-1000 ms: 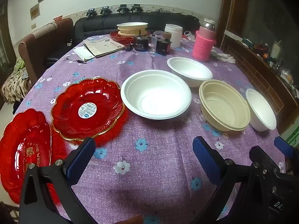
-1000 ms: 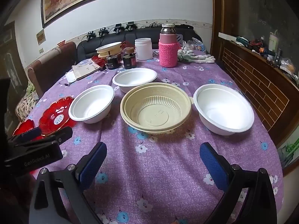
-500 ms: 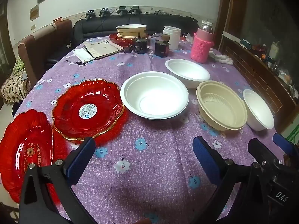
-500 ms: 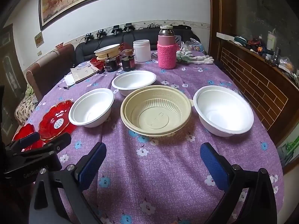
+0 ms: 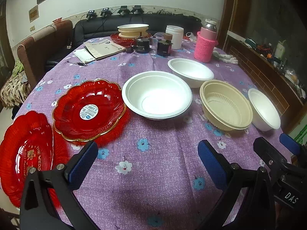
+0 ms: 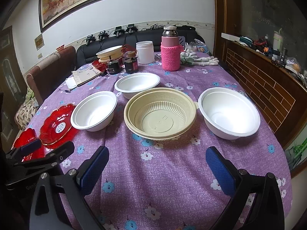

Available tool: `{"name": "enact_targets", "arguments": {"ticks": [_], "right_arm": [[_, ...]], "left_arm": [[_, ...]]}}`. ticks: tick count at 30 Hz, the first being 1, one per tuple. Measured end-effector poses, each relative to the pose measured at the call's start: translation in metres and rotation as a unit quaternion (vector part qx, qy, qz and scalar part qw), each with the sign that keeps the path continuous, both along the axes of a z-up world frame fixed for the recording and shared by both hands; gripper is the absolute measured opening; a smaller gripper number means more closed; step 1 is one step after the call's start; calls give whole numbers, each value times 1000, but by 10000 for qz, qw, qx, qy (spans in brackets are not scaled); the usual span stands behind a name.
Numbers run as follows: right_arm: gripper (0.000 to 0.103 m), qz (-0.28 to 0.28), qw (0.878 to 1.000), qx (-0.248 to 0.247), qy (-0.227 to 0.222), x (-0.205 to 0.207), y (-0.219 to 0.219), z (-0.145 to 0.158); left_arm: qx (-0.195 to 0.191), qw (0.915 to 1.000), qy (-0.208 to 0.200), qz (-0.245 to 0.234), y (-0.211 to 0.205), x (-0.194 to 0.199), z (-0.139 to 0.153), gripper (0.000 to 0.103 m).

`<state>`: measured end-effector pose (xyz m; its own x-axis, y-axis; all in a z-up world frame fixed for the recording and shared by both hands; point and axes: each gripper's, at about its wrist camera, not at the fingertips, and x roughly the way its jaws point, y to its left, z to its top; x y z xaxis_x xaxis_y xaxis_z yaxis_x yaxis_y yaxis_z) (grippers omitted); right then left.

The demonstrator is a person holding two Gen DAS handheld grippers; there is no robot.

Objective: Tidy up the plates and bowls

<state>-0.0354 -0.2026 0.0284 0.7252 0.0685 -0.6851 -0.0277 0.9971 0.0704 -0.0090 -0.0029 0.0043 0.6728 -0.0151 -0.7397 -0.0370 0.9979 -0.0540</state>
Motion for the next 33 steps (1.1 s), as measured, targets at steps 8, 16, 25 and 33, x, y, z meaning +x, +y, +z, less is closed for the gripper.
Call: {"name": "enact_targets", "arguments": {"ticks": [8,16,25,33], "right_arm": [[102,-4,10000,3,-3,0,0,0],[102,-12,10000,-4,-13,0,0,0],[102,-28,10000,-3,-7,0,0,1],[102,-48,10000,1,-20,1,-1,2]], "left_arm": [[-9,10000,-8,-5,-1,0,-1,103],[-17,10000,-4,-39,-1,-2,-1,103],[-28,10000,4,-36,-1,-3,0,103],[-34,10000,9,-67,-2,-3,0,103]]}}
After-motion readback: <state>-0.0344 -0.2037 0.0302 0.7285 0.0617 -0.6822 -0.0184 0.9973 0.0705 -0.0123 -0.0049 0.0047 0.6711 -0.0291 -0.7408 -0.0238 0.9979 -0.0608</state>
